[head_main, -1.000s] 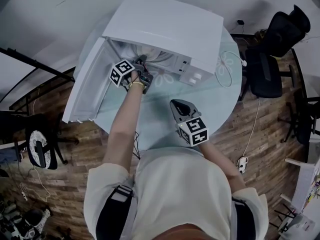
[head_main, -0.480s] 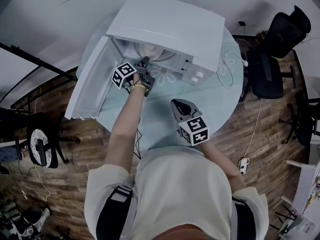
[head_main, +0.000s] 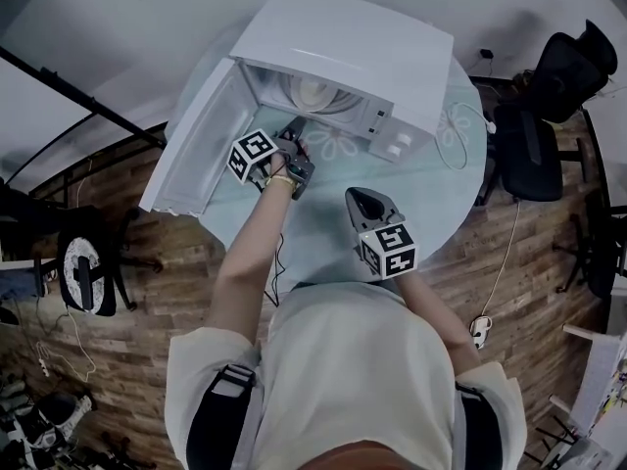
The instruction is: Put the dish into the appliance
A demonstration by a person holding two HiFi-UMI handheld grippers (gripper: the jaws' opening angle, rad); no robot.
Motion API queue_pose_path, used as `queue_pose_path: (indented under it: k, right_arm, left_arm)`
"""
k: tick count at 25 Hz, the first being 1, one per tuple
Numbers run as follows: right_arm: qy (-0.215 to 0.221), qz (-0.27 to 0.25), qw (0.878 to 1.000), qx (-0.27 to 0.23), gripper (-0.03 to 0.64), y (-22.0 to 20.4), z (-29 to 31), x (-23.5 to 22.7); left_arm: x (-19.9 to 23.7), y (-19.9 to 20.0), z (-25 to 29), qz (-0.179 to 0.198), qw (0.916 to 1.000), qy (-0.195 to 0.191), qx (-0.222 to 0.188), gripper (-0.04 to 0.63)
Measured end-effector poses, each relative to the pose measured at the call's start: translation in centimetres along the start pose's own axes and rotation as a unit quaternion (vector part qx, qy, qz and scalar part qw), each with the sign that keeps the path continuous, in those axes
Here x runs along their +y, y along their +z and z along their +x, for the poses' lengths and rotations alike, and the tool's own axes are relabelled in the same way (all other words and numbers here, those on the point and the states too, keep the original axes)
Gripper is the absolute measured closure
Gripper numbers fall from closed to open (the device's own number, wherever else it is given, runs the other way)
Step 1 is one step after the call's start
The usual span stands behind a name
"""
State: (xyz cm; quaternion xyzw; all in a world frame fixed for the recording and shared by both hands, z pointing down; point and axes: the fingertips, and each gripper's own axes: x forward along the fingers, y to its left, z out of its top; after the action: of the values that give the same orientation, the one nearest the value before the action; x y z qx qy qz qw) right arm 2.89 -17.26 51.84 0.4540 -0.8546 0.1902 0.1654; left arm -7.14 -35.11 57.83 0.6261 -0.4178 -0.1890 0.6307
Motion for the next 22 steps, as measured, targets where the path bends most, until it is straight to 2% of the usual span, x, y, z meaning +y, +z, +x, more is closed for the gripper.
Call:
queue_pose_path:
  k: [3,7,9,12,18,22]
  right_arm:
    - [-0.006,0.002,1.0,-0.005,0.611,0.0,-0.3,0.0]
    - [-0.014,0.008,1.0,-0.014,0.611,0.1,-0.5,0.2]
    - [-0.015,0.007,1.0,-0.017,0.611,0.2,-0.6,0.4]
    - [-0.018,0.007,1.0,-0.018,0.611,0.1,-0.6,0.8]
    - [-0.015,0.017,1.0,-0.021,0.611,-0.1,-0.5,2.0]
    - [-0.014,0.028,0.999,-0.023,0.611,-0.4,-0.5,2.7]
  left_arm:
    - [-0.7,-0.8,-1.8,0.004,0.9999,-0.014,0.005,0.456]
    - [-1.2,-2.0,-4.8,0.018,0.9996,-0.018,0.014,0.542]
    - [-1.4,-2.6,-6.3,0.036,0.999,-0.019,0.017,0.562]
    - [-1.6,-3.4,-8.6,0.077,0.9966,-0.019,0.021,0.584]
    - [-2.2,-5.1,-12.9,0.158,0.9869,-0.023,0.025,0.586]
    - [-2.6,-6.9,-15.6,0.228,0.9731,-0.019,0.03,0.586]
